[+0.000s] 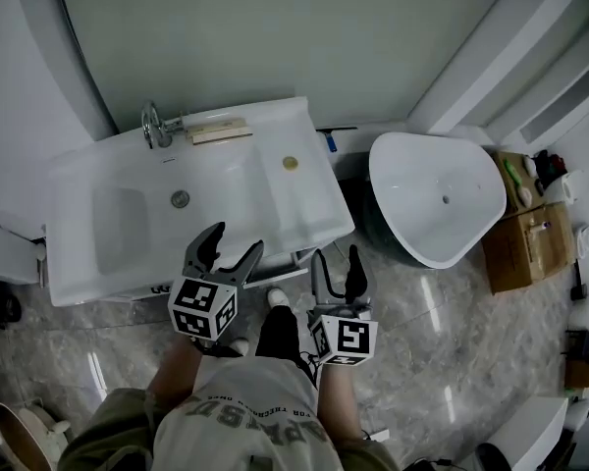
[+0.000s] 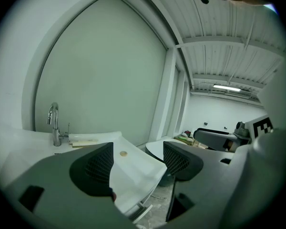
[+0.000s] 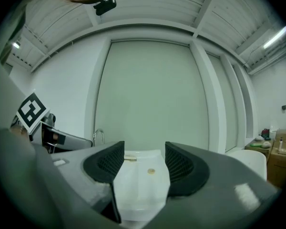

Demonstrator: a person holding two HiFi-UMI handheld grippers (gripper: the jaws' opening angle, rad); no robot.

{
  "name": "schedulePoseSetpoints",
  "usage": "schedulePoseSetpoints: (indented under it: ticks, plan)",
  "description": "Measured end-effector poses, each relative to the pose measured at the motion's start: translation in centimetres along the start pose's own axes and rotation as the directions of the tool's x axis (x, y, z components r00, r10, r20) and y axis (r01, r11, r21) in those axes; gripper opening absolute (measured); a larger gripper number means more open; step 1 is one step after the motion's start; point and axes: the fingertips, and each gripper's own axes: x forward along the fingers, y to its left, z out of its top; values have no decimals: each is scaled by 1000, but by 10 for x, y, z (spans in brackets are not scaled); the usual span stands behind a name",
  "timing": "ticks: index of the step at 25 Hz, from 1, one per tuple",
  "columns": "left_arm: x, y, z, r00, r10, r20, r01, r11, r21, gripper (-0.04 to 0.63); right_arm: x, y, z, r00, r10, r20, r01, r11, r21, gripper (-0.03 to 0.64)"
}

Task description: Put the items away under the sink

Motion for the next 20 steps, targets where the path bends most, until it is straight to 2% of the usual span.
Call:
schedulePoseSetpoints:
  ticks: [6,11,15,17,20]
  plan:
    - [51,14,9,996,91,-12,-91,995,-31,311,67,-40,-9,994,91,-64,-92,996,-11,258]
    - [94,21,10,986,158,-46,-161,984,-73,311,131,-66,-21,967,206,-149,-217,975,-54,258]
    - [121,28,5,971,227,-75,-233,968,-98,314,182,-77,-46,909,305,-283,-350,929,-123,258]
    - [134,32,1,964,251,-92,-260,959,-110,314,207,-79,-60,867,358,-346,-423,896,-133,258]
    - [148,36,-6,953,279,-118,-293,948,-127,315,239,-73,-83,789,436,-432,-533,836,-130,258]
